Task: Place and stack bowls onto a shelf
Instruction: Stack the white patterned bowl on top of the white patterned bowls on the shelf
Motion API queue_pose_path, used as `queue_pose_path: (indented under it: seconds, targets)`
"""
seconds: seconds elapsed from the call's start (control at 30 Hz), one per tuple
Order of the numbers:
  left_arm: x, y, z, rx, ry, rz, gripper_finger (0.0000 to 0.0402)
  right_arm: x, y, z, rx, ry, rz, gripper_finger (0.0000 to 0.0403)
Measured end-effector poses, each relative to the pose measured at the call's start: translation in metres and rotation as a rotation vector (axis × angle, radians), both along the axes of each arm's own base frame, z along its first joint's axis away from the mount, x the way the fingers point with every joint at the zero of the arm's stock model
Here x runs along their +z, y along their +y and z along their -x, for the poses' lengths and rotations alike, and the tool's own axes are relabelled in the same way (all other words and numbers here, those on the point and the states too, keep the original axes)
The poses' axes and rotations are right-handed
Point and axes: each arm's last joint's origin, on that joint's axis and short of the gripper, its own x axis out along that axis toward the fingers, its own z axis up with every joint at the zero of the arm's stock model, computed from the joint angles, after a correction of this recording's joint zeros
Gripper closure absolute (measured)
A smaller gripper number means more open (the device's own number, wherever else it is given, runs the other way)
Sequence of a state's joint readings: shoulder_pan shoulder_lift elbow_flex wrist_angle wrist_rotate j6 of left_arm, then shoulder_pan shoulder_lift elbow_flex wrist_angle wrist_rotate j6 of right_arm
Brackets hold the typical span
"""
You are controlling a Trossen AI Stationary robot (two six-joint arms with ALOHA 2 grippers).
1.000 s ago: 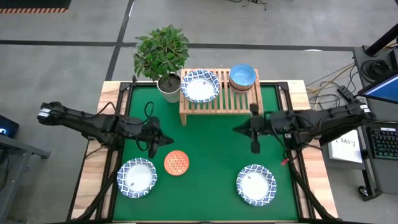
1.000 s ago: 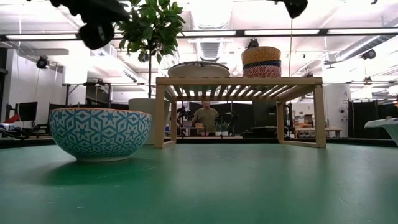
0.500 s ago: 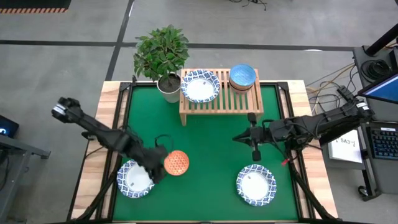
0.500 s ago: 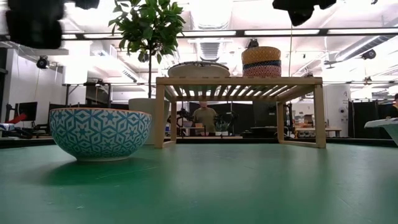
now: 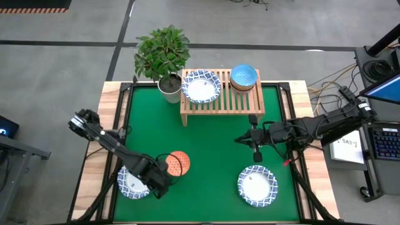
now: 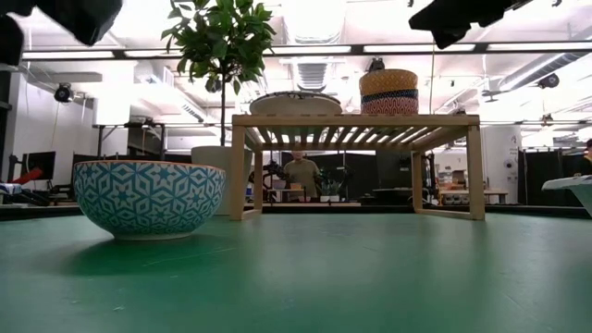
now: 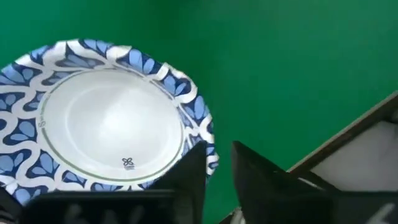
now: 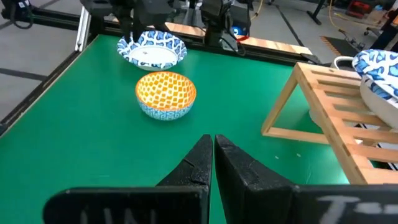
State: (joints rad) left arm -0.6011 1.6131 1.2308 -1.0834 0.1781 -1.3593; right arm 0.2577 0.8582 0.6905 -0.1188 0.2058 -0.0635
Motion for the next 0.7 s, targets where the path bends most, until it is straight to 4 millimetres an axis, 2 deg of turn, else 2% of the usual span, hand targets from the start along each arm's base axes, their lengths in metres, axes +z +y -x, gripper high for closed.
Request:
queue_pose_path:
  seconds: [0.2,0.33,0.5,0.7]
  targets:
    - [-0.024,-0.01,-0.005,0.022,0.066,-0.043,0.0262,-0.001,0.0,0.0,0.0,0.0,-0.001,0.0394]
    - [-0.038,-0.016,-0.009,0.031,0.095,-0.066,0.0234,0.0,0.0,0.0,0.0,-0.001,0.0,0.0394]
    - [-0.052,-0.02,-0.011,0.037,0.125,-0.112,0.0234,0.0,0.0,0.0,-0.001,-0.001,-0.002,0.0394]
    - [-0.053,-0.02,-0.011,0.065,0.099,-0.153,0.0265,0.0,0.0,0.0,-0.006,-0.002,-0.018,0.0394]
